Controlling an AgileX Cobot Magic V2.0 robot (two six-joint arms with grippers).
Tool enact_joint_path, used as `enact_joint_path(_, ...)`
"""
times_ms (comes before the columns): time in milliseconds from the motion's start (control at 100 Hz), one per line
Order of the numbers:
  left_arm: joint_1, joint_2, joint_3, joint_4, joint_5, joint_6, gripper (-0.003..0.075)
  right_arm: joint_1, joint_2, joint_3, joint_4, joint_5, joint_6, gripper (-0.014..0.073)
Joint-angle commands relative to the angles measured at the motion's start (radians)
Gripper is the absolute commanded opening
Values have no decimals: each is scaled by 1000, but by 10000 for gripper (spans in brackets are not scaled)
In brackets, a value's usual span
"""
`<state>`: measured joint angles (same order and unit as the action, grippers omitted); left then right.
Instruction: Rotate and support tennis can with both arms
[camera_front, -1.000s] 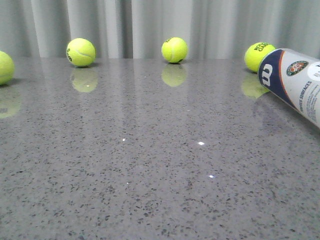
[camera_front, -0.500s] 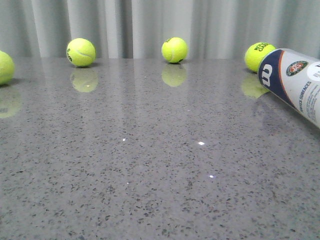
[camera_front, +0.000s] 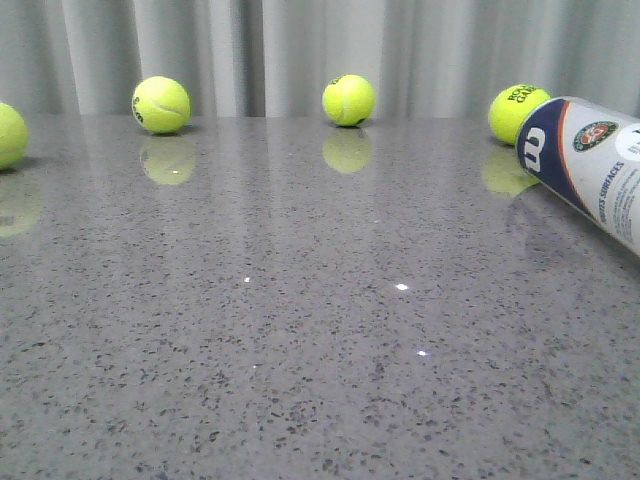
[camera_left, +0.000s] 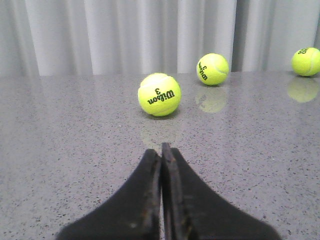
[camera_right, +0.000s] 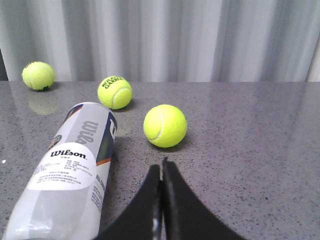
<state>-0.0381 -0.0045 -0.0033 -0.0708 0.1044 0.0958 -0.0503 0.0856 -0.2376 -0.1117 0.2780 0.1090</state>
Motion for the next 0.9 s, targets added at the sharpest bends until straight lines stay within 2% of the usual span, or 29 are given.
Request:
enact_joint_path(0,-3,-39,49,-2,-68,-7,-21,-3,96,-120,-8,21,-2,-64)
enact_joint_path(250,-3,-39,49,-2,-68,-7,-21,-2,288,-302,21,164,-2,-64)
enact_joint_path(480,-3,-39,49,-2,-68,-7,-21,-2,450,-426,74,393,-1,-64)
enact_joint_path(710,-3,-39,49,-2,-68,-7,-21,-2,613,-541,83,561,-2,-58)
enact_joint_path(780,-3,-39,49,-2,-68,-7,-21,-2,650,-566,85,579,-2,-8)
enact_joint_path(850,-3,-39,49,-2,-68,-7,-21,-2,678,-584,91,580,-2,113)
enact_joint_path(880,-3,-39,49,-2,-68,-7,-21,-2,687,-593,92,580,-2,202)
enact_joint_path(890,-3,-39,49,-2,-68,-7,-21,-2,689,-595,93,580,-2,202)
